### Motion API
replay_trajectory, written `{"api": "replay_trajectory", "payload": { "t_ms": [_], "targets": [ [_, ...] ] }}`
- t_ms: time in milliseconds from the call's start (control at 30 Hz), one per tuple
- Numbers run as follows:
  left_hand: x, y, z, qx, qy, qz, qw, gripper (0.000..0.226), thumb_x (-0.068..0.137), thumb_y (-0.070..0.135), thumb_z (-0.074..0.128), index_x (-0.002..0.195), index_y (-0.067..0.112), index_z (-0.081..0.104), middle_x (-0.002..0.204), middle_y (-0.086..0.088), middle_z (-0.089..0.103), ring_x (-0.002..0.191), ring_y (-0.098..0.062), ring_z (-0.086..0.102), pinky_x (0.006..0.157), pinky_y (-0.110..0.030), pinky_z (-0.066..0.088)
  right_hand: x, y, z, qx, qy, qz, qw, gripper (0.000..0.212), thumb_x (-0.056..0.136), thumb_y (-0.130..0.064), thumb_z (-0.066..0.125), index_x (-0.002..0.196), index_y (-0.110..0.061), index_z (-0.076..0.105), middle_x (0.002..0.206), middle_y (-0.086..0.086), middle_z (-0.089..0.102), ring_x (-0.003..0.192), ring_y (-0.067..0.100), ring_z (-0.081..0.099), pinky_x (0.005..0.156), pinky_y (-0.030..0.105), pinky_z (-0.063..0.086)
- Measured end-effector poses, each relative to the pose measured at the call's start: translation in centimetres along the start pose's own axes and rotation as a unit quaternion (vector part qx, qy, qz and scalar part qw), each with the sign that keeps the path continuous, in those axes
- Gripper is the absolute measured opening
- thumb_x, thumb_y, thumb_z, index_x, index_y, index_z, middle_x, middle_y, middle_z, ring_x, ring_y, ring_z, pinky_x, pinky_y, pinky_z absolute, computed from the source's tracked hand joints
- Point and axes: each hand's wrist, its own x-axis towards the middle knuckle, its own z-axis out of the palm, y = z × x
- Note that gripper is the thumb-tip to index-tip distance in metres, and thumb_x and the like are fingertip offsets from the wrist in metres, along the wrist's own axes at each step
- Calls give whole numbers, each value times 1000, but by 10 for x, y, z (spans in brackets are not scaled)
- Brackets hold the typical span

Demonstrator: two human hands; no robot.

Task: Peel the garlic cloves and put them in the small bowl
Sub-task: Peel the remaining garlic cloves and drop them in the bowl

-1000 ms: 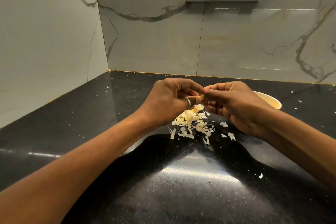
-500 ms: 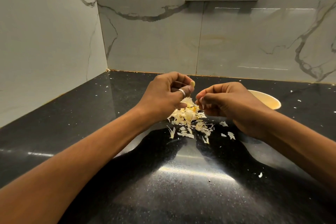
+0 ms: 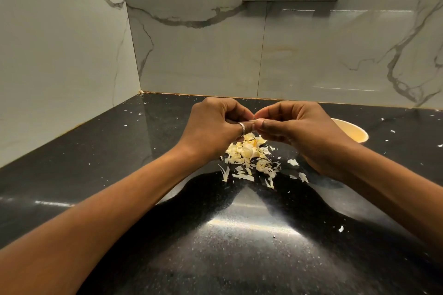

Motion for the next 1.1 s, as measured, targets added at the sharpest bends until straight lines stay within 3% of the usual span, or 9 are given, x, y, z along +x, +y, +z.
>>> {"api": "replay_trajectory", "payload": {
  "t_ms": [267, 700, 1100],
  "targets": [
    [1, 0, 0, -47, -38, -33, 998, 17, 89, 11, 74, 105, 7, 75, 91, -7, 76, 84, -14, 75, 71, -34, 63, 2, 3, -2, -41, 32, -30, 998, 10, 89, -5, 70, 99, -6, 73, 85, 7, 75, 74, 9, 70, 70, 18, 57],
    [-1, -1, 3, -40, -57, -52, 996, 11, 95, 10, 67, 104, 6, 71, 89, -5, 74, 79, -12, 75, 66, -33, 63, 1, 0, 0, 46, 24, 1, 999, 22, 84, -3, 73, 106, -4, 70, 87, 8, 76, 79, 15, 74, 69, 23, 59],
    [0, 3, -2, -33, -25, -10, 999, 10, 93, 14, 70, 102, 11, 73, 86, -6, 72, 75, -13, 72, 61, -33, 62, -1, -3, -1, 54, 2, 1, 999, 14, 89, -1, 67, 99, -7, 75, 88, 9, 76, 79, 14, 72, 68, 21, 58]
  ]
}}
